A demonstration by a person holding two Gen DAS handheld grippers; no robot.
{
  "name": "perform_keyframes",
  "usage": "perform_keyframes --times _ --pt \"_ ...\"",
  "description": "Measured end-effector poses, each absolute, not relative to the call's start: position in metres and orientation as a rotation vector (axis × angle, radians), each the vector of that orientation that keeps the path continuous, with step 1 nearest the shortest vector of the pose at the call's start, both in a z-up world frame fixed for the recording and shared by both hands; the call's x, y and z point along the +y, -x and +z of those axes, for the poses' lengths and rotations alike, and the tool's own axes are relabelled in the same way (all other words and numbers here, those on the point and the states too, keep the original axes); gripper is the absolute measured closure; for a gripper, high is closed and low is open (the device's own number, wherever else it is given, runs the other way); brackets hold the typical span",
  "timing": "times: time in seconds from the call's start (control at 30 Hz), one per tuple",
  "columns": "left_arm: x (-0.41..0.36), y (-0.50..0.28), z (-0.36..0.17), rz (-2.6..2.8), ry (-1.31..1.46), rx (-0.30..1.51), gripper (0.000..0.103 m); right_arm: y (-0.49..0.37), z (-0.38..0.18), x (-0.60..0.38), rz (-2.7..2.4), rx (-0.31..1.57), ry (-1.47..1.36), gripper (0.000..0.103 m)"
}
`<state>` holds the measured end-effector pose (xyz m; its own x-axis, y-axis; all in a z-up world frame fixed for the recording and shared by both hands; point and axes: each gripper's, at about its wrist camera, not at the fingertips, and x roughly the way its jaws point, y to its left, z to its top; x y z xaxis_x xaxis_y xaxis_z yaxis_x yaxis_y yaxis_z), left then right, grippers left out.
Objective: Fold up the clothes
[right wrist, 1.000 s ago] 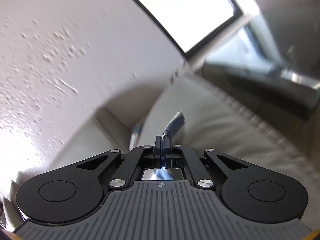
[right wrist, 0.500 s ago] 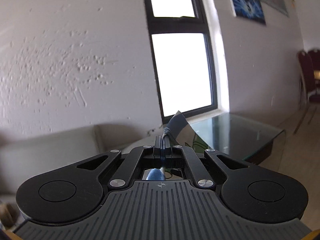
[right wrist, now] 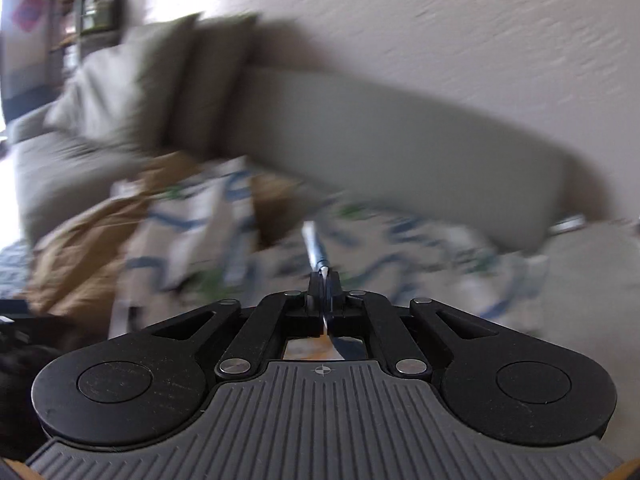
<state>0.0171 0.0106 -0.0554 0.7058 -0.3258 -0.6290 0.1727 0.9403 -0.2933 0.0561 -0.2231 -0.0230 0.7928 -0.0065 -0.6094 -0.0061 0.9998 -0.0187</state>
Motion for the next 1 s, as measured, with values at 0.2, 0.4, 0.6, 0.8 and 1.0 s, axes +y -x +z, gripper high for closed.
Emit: perform_keyframes --times 0.2,0.4,0.6,0.8,1.0 --pt "0.007 -0.024 -0.074 -0.324 0.259 0.81 0.036 -0.031 -0.033 -0.223 0.028 0.732 -0.21 0.056" --pt "-0.011 -0.041 -0.086 -0.352 0.344 0.857 0.045 0.066 -0.031 -0.303 -0.069 0.683 -0.602 0.057" --pt "-0.039 -0.056 -0.091 -0.374 0.442 0.913 0.053 0.162 -0.067 -0.357 -0.113 0.597 -1.069 0.062" --pt "-0.073 -0.048 -0.104 -0.509 0.24 0.993 0.053 0.193 -0.116 -0.36 -0.12 0.553 -1.38 0.057" --pt "-0.06 -0.026 -0.105 -0.522 0.171 1.023 0.053 0.146 -0.155 -0.296 0.325 1.073 -1.297 0.053"
